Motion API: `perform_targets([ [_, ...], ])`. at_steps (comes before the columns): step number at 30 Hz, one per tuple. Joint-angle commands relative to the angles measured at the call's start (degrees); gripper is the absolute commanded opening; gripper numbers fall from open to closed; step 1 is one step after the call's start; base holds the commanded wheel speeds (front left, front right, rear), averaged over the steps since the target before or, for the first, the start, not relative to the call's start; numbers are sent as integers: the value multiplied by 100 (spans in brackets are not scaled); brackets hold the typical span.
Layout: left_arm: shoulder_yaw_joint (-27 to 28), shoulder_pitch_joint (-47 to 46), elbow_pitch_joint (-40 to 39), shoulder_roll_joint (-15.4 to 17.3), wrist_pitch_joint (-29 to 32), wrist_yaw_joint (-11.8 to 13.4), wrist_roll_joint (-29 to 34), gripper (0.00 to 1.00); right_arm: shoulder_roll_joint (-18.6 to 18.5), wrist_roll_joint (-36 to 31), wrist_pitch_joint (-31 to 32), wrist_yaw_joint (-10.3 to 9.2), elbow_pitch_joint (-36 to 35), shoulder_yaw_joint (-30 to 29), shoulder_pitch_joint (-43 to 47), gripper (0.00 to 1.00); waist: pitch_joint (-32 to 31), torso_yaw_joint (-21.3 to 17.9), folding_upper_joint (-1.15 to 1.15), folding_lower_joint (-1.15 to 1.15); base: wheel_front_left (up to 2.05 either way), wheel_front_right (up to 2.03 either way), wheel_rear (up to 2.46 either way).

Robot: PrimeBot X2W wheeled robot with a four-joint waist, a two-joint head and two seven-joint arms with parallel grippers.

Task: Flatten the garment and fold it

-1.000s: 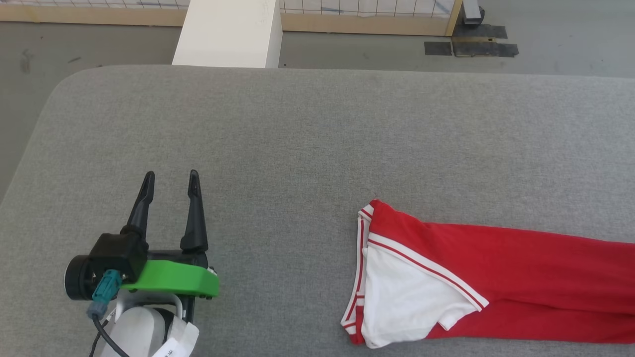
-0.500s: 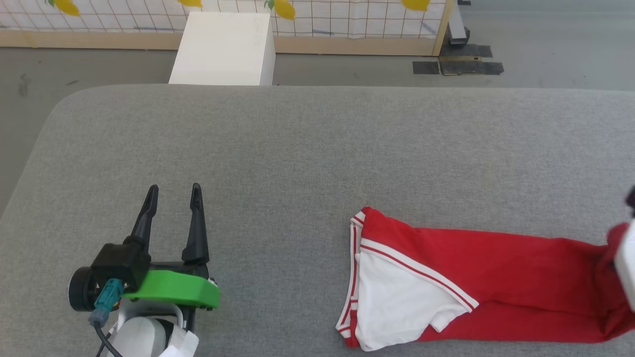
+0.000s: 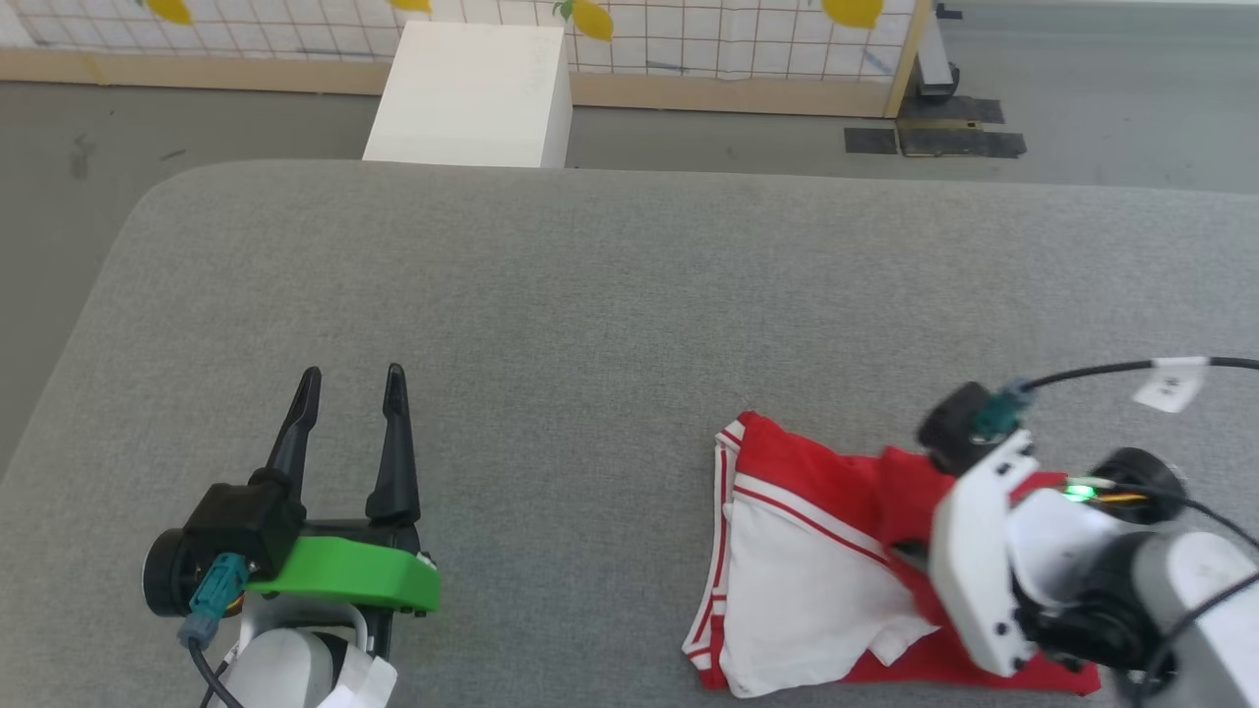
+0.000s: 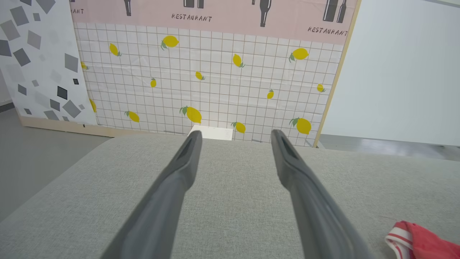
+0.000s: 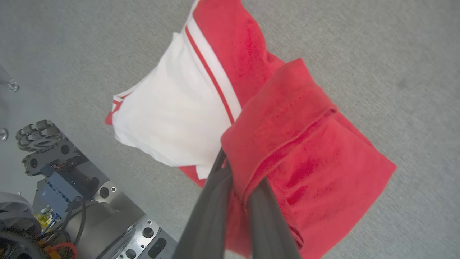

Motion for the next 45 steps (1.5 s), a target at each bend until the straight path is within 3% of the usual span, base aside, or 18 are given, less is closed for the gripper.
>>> perform_targets([
  [1, 14, 55, -6, -48, -27, -38, 80, 100, 153, -11, -85, -11, 100, 124, -142, 0, 31, 66, 0, 0, 0, 0, 0],
  [8, 46, 85, -4, -141, -27, -67, 125, 100, 722, -286, -523, -11, 826, 584, -496, 0, 111, 202, 0, 0, 0, 0, 0],
  [20, 80, 69, 46, -261, -27, -146, 206, 100, 1451, -547, -1481, -11, 2465, 776, -697, 0, 192, 248, 0, 0, 0, 0, 0],
  [21, 78, 73, 59, -269, -27, -154, 215, 100, 1488, -510, -1558, -11, 2503, 814, -732, 82, 179, 233, 0, 0, 0, 0, 0],
  [22, 79, 83, 77, -276, -27, -163, 219, 100, 1519, -451, -1620, -11, 2512, 859, -772, 100, 162, 212, 0, 0, 0, 0, 0],
  [28, 113, 139, 190, -299, -27, -187, 232, 100, 1503, 71, -1733, -11, 1925, 1211, -993, 100, -18, 46, 0, 0, 0, 0, 0],
  [33, 167, 191, 240, -299, -27, -206, 218, 100, 1250, 282, -2004, -11, 1171, 1007, -1064, 100, -212, -130, 0, 0, 0, 0, 0],
  [37, 193, 240, 273, -302, -27, -217, 205, 100, 1107, 344, -2522, -11, 634, 391, -979, 100, -364, -296, 0, 0, 0, 0, 0],
  [45, 214, 245, 288, -353, -27, -177, 208, 100, 969, 64, -4531, -11, -44, -1395, -441, 100, -523, -567, 0, 0, 0, 0, 0],
])
